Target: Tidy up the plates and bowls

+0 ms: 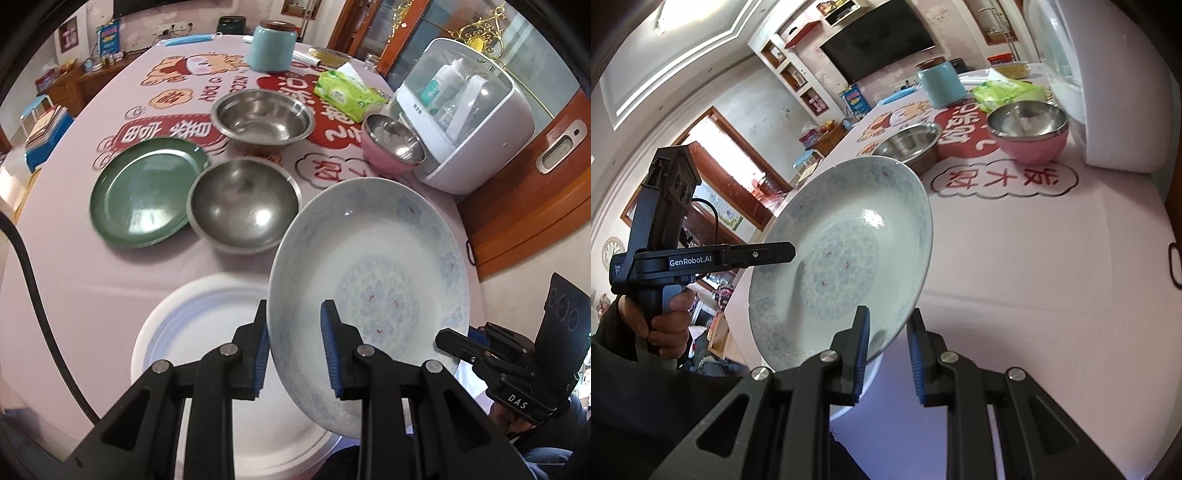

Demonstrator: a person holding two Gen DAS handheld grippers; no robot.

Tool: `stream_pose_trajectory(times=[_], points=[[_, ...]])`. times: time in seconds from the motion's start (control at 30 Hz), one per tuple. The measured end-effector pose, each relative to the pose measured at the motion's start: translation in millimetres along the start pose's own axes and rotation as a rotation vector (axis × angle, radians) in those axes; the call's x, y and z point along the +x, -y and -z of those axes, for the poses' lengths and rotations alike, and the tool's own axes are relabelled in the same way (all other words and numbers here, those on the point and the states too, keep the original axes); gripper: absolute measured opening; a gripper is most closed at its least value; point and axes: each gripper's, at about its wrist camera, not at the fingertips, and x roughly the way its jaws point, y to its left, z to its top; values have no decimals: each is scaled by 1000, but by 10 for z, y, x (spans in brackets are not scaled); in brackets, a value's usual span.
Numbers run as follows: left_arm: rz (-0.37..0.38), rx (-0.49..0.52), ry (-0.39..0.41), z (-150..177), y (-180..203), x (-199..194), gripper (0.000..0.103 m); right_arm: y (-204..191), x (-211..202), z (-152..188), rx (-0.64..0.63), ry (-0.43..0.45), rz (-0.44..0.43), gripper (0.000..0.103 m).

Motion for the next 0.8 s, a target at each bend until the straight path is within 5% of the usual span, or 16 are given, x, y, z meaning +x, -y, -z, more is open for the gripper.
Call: stream_pose_trajectory(times=[0.8], points=[[-103, -142, -89, 731, -646, 22, 24, -468, 552, 397, -70, -200, -49, 20]])
